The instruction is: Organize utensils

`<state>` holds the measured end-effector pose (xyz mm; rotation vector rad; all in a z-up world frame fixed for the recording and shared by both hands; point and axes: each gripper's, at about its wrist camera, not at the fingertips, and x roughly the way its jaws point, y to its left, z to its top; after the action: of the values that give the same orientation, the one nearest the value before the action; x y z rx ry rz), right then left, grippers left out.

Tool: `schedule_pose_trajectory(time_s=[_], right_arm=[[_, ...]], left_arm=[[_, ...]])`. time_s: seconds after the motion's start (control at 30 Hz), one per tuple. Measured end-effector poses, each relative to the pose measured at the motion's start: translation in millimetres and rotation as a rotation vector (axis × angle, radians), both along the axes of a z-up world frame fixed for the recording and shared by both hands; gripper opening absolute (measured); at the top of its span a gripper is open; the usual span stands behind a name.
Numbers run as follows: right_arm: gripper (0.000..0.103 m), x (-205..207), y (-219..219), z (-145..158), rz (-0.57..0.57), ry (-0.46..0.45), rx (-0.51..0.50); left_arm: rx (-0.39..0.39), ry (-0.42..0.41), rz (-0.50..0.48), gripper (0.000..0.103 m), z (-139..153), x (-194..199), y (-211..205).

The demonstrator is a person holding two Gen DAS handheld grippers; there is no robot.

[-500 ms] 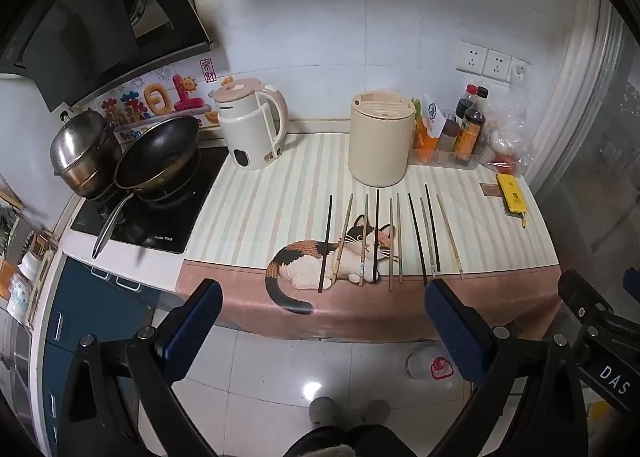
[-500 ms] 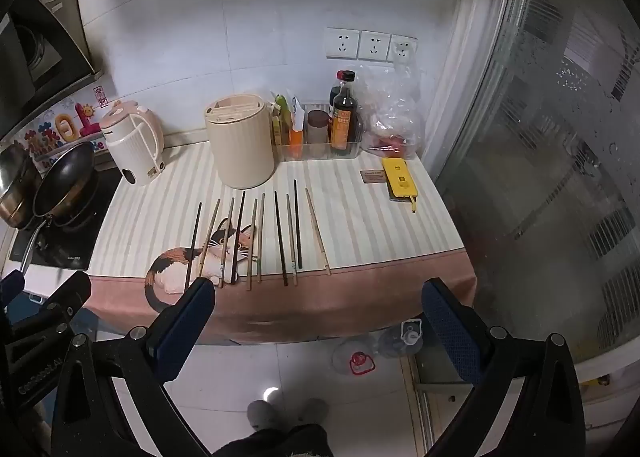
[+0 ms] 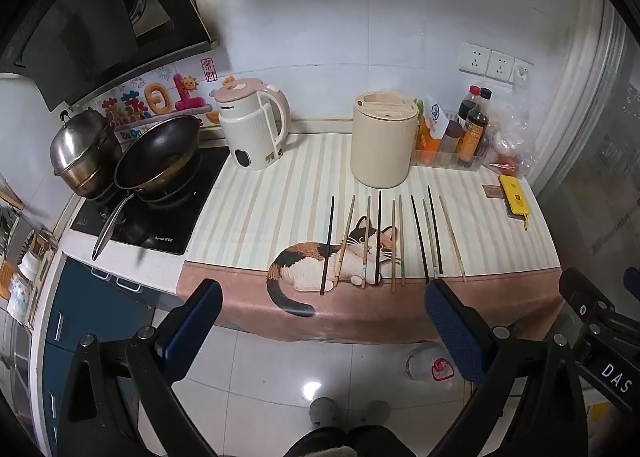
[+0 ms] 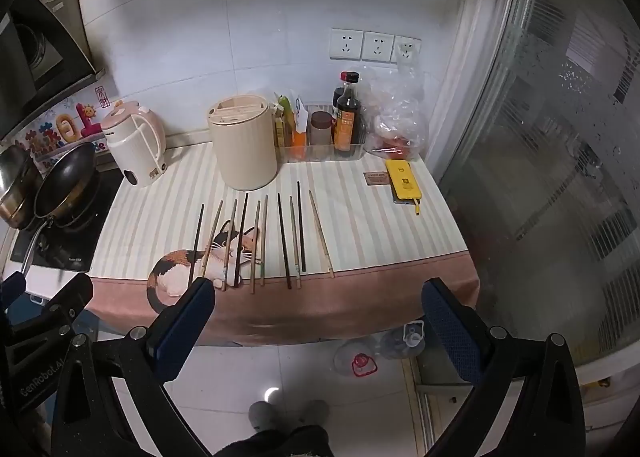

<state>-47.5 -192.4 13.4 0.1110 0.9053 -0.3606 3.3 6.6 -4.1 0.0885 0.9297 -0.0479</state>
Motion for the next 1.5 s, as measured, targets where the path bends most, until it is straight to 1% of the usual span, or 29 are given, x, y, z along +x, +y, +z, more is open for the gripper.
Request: schedule_pose_trajectory(time_s=[0.07, 0.13, 0.23, 0.77, 0.87, 0.97, 1.5], right_arm=[[0.103, 4.6, 4.5, -1.2, 0.001, 0.001, -0.001], [0.103, 8.3, 0.8, 4.5, 0.002, 0.0, 0.002], [0.103, 9.1, -1.1, 5.2, 0.002, -0.001, 0.001], [0.103, 12.7, -2.2, 6.3, -0.001, -0.004, -0.003], [0.103, 13.1, -2.1, 6.5, -0.002, -0.004, -0.003], [0.103, 12.3, -1.6, 6.4, -0.001, -0.003, -0.002], [0.103, 16.5, 0.3, 11.8, -0.001, -0.012, -0.003]], left_arm=[[-0.001, 0.0, 0.0, 0.103, -0.1, -0.7, -0.9], [-0.001, -0.002, -0.003, 0.103, 2.0, -0.2, -1.0], [0.0, -0.004, -0.004, 0.103, 5.8, 6.2, -1.1], [0.004, -0.005, -0.004, 0.103, 15.5, 8.2, -6.6], [0.0, -0.003, -0.003, 0.103, 8.2, 7.6, -2.2], [-0.001, -0.004, -0.002, 0.103, 8.3, 7.8, -2.4], [-0.003, -0.009, 0.001, 0.103, 18.1, 16.0, -0.3]])
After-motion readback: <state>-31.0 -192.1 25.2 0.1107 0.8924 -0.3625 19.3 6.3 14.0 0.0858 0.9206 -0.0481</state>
